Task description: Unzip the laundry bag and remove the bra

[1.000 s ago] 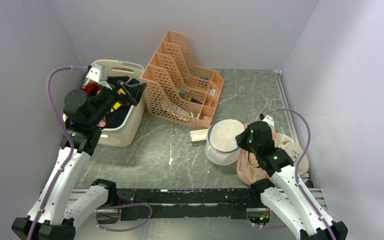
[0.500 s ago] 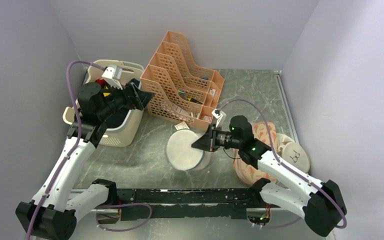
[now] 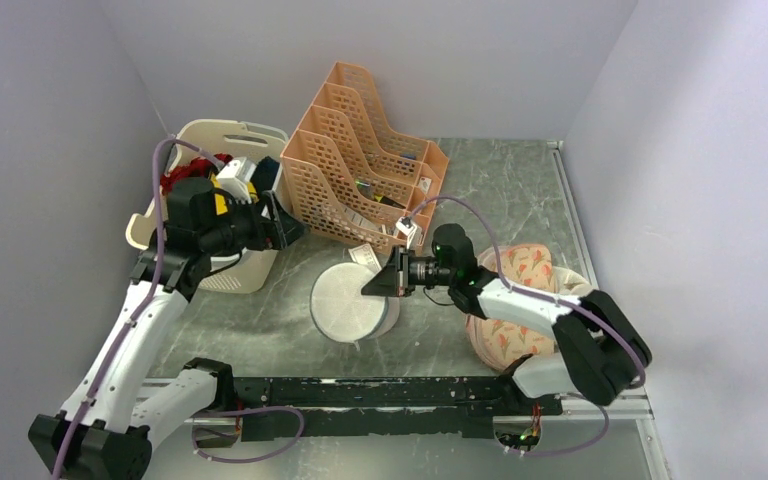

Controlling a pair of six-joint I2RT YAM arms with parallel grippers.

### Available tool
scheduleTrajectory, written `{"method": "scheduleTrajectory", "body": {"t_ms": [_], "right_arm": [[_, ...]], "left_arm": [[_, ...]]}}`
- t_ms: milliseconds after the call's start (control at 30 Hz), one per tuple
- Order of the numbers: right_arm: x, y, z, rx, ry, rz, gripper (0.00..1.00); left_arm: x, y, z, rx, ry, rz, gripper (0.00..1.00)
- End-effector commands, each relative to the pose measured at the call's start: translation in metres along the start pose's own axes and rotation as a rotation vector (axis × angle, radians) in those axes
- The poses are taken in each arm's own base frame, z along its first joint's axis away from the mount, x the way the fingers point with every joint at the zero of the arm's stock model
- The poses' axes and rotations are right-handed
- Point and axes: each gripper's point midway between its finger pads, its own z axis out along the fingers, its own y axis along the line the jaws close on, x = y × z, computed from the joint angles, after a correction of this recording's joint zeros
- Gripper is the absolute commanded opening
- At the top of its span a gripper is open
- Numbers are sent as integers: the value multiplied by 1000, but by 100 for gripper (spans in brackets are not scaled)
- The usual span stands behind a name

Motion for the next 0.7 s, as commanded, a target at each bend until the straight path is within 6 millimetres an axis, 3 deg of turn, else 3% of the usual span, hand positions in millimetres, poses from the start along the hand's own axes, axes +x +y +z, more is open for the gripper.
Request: {"method": "scheduleTrajectory", "body": {"t_ms": [0,133,333,533,667], "right_arm": [[-19,-23,-3,13,-9,-20,0],[-17,-62,-31,58,-56,96,0],[-19,-85,-55,152,-99,107,0],[-25,-80,-56,157,-108,90,2],[-30,-76,-55,143,-119,100,2]], "left_arm": [[42,-1,11,50,164,-127,96],[69,-8,23,106,235,-141,95],[93,-46,41,184,261,39,95],[98,-74,48,128,245,523,95],[118,-115,37,277,174,856,95]]}}
